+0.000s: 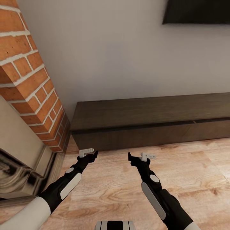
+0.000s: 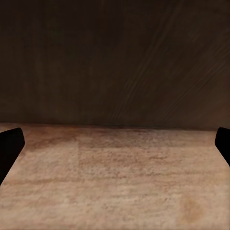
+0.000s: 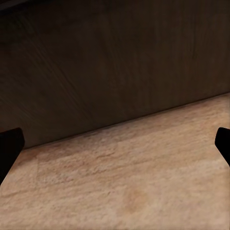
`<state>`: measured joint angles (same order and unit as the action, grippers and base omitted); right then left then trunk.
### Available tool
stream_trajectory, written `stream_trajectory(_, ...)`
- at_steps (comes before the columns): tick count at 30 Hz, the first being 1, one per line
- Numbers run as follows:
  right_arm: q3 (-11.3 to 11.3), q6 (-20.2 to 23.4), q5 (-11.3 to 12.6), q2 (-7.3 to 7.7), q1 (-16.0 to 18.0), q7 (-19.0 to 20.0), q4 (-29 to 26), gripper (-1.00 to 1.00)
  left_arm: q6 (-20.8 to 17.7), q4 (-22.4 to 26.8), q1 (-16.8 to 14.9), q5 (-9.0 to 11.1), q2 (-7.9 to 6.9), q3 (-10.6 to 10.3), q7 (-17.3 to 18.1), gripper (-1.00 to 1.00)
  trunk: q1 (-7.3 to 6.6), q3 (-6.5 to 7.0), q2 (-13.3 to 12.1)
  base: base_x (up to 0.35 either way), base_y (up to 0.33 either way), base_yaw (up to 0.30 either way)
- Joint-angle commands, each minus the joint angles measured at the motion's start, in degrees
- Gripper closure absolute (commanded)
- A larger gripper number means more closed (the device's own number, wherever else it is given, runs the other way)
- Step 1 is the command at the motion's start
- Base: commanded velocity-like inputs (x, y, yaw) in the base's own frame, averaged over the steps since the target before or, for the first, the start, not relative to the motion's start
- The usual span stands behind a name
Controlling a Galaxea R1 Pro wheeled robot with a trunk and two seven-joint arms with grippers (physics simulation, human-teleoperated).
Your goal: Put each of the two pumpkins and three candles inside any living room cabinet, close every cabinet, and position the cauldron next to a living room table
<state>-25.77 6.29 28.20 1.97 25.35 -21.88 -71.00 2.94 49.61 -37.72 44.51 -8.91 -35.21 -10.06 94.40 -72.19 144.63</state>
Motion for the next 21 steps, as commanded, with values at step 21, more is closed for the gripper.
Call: stream_trajectory(21,-0.2,0.2,0.3,0.05,0.1,-0.4,0.0,-1.00,0.3,0.1,-0.1,0.6,-0.06,-0.5,-0.5,-1.00,-0.01,-0.05,0.0,-0.004,0.000,0.000)
